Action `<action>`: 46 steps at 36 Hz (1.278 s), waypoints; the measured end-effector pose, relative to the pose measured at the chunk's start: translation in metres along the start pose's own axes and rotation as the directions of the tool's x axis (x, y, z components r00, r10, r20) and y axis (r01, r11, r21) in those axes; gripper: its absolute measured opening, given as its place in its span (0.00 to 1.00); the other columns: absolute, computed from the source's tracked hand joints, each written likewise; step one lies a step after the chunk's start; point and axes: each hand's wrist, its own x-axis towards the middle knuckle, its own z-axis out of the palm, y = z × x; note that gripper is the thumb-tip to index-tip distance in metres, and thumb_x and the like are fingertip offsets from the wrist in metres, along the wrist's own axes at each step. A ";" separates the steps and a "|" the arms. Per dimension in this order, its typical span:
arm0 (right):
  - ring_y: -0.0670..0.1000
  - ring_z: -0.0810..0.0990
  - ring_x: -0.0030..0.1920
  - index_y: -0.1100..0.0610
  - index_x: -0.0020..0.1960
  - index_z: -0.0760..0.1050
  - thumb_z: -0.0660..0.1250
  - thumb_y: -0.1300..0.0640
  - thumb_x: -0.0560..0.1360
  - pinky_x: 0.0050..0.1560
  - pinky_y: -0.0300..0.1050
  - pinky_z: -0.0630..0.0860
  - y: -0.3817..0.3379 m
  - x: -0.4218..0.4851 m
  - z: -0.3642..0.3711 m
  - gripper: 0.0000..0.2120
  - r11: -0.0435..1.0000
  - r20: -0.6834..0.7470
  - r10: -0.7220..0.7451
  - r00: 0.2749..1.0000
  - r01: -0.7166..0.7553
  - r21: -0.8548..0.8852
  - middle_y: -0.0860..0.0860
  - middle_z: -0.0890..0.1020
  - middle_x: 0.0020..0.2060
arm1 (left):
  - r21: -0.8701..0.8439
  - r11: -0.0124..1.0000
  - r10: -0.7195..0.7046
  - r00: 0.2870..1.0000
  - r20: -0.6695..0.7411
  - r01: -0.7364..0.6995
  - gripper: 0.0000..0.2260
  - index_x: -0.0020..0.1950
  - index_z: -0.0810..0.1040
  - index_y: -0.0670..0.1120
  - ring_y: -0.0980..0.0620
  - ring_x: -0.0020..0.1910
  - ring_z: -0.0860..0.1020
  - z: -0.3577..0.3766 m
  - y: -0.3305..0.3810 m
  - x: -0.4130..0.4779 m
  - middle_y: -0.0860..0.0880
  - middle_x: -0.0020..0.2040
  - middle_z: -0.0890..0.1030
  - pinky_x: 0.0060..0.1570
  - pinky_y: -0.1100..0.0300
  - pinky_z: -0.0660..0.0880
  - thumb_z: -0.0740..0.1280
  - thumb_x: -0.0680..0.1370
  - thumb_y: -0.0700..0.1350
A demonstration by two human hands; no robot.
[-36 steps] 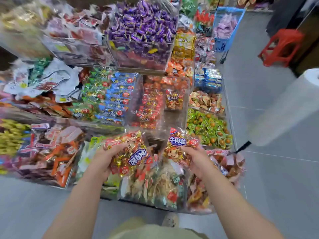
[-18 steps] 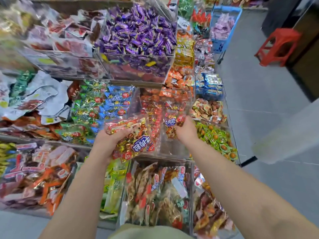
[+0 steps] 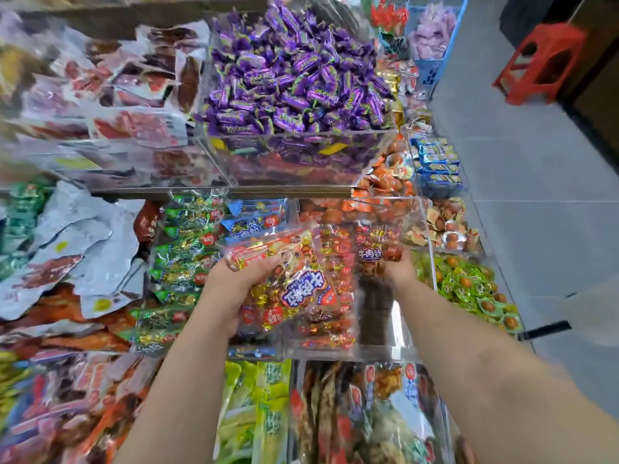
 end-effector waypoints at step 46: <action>0.57 0.75 0.53 0.63 0.68 0.63 0.65 0.57 0.75 0.53 0.49 0.73 -0.023 -0.026 0.000 0.25 0.993 0.025 0.048 0.999 -0.045 -0.110 0.57 0.76 0.55 | 0.094 0.986 -0.136 0.991 -0.015 0.136 0.55 0.68 0.71 0.46 0.40 0.55 0.81 0.020 -0.016 0.001 0.42 0.59 0.81 0.53 0.42 0.78 0.77 0.47 0.71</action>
